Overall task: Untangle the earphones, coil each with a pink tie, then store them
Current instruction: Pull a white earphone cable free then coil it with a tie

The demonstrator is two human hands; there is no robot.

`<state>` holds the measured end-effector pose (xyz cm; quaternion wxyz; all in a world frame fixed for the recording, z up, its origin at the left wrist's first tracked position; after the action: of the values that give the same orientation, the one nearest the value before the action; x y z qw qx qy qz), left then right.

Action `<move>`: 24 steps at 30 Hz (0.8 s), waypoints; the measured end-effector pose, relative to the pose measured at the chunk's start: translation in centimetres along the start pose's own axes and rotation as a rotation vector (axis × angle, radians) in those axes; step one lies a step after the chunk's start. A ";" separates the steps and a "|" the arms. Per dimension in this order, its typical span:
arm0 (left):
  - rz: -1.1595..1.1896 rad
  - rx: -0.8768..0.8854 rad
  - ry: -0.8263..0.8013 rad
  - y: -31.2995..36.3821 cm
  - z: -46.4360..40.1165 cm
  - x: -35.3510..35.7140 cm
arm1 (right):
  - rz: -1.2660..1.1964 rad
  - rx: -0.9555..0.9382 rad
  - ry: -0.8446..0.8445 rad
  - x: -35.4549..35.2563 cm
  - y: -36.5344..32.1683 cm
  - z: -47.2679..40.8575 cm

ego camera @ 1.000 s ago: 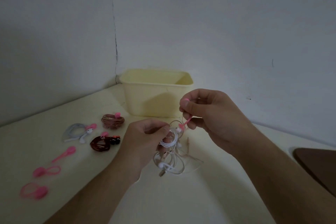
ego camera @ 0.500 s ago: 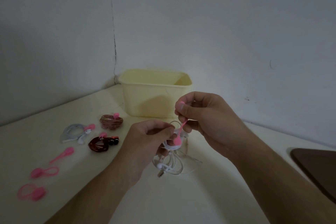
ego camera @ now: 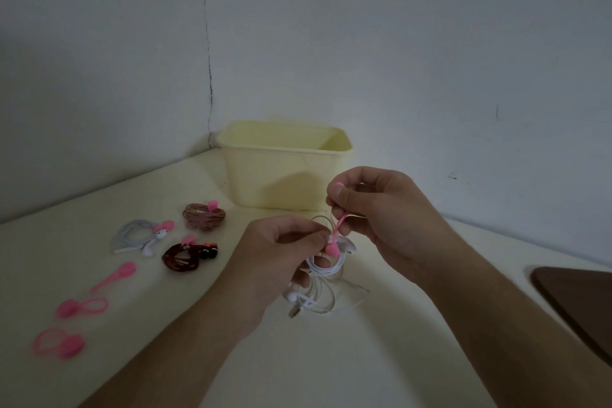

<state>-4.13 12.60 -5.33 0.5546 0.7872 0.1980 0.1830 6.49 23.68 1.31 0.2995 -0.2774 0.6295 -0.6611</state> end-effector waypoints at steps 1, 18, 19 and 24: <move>0.007 0.001 -0.002 0.0 0.0 0.0 | 0.008 0.001 0.008 0.0 0.1 0.0; 0.091 -0.017 0.006 -0.2 -0.1 0.1 | 0.280 -0.120 0.155 -0.2 -0.5 0.6; 0.092 -0.018 0.009 -0.3 -0.1 0.1 | 0.273 -0.112 0.147 -0.3 -0.4 0.5; 0.119 0.001 0.009 -0.3 -0.3 0.0 | 0.247 -0.077 0.110 -0.5 -0.1 0.3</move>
<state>-4.27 12.93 -5.54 0.5415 0.7971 0.1531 0.2190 7.00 23.88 1.40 0.3327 -0.1723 0.6993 -0.6088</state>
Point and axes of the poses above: each hand's wrist, its own z-axis away from the middle knuckle, its own x-axis out of the palm, y = z × x, the point moved 8 cm from there along -z, towards the middle knuckle, and after that the axes turned 14 degrees about x, right-handed, at the moved point
